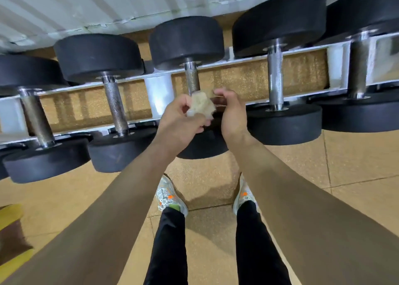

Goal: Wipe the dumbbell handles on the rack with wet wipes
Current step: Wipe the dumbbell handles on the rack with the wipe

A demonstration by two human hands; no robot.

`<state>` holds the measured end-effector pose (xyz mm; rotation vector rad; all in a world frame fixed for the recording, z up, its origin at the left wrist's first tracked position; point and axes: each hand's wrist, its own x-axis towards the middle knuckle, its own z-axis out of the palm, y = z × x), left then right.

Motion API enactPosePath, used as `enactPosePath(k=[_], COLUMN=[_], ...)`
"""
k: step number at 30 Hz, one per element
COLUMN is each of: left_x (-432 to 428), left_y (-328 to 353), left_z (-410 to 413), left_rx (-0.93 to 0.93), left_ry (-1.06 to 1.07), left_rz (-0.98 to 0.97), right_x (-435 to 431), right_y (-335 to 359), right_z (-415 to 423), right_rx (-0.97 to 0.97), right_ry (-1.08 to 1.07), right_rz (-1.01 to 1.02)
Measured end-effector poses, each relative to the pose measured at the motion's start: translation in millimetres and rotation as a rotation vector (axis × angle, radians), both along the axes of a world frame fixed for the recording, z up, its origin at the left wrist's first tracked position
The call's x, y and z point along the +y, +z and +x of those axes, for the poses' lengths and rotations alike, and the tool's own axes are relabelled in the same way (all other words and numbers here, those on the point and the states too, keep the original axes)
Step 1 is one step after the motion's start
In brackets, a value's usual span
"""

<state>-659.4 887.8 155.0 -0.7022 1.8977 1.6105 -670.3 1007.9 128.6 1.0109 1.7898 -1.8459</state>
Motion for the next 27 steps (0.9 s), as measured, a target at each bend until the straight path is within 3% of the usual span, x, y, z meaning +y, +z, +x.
enactPosePath(k=[6,12,17,22,27], left_x=[66.0,112.1,136.7,160.8,185.7], left_y=[23.6,38.5,48.3,49.0,48.2], left_z=[1.5,-5.0,-3.2,-3.3,-1.4], left_rx=[0.010,0.007,0.076,0.204,0.317], left_ry=[0.063,0.158,0.096,0.272,0.318], left_rz=[0.151,0.198,0.178,-0.055,-0.260], right_x=[74.1,143.3,177.1,198.1,212.9], right_y=[39.4,65.9,69.8,73.3,71.0], right_z=[7.8,-0.5,-0.3,-4.5,-2.6], right_rx=[0.045,0.077,0.178,0.099,0.022], right_ry=[0.078,0.325,0.536,0.446,0.331], right_rz=[-0.263,-0.298,-0.152,-0.075,0.010])
